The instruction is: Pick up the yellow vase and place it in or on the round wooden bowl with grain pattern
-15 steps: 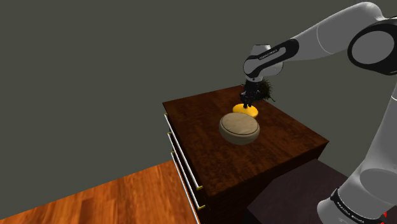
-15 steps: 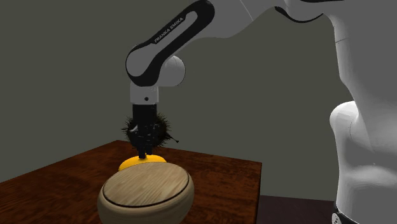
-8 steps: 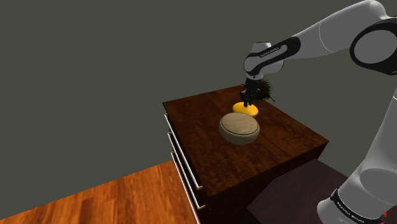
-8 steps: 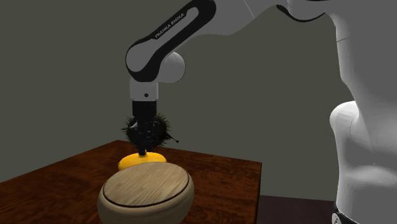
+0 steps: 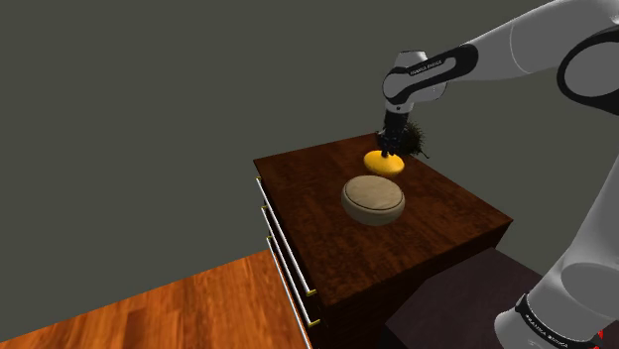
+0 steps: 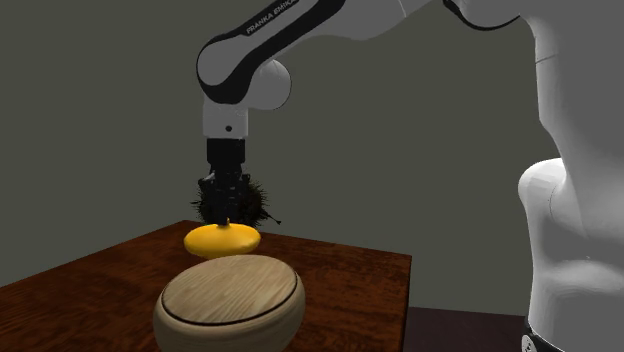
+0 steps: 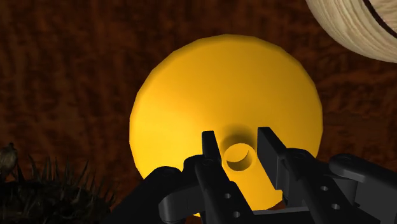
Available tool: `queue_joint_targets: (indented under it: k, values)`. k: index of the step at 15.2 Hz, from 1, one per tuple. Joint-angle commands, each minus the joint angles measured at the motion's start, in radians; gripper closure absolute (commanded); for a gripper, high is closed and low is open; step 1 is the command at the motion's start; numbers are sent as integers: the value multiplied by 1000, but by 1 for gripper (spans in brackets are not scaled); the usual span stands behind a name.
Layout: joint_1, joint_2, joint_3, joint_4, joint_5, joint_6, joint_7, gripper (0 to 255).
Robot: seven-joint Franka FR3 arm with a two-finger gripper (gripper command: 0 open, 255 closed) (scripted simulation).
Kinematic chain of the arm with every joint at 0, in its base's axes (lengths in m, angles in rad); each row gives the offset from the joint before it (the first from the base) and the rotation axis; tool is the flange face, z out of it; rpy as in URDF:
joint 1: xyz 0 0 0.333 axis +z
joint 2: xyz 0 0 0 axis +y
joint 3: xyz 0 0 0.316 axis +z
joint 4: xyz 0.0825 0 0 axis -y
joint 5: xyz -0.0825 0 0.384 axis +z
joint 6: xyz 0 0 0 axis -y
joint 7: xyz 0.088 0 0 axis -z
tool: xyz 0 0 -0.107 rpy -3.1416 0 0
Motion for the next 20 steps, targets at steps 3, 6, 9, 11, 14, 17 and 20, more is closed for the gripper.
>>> queue_joint_targets:
  k: [3,6,9,11,14,17,20]
  values:
    - [1,-22,-1,31,-7,-52,7,255]
    - [1,-33,-2,58,-11,-90,11,255]
    - [1,-43,-2,87,-14,-128,15,255]
    - [1,-48,-3,107,-16,-153,17,255]
    - [1,-54,-3,139,-18,-192,21,255]
    - [1,-59,-3,174,-20,-231,24,255]
    - [0,-61,-4,211,-21,-270,26,255]
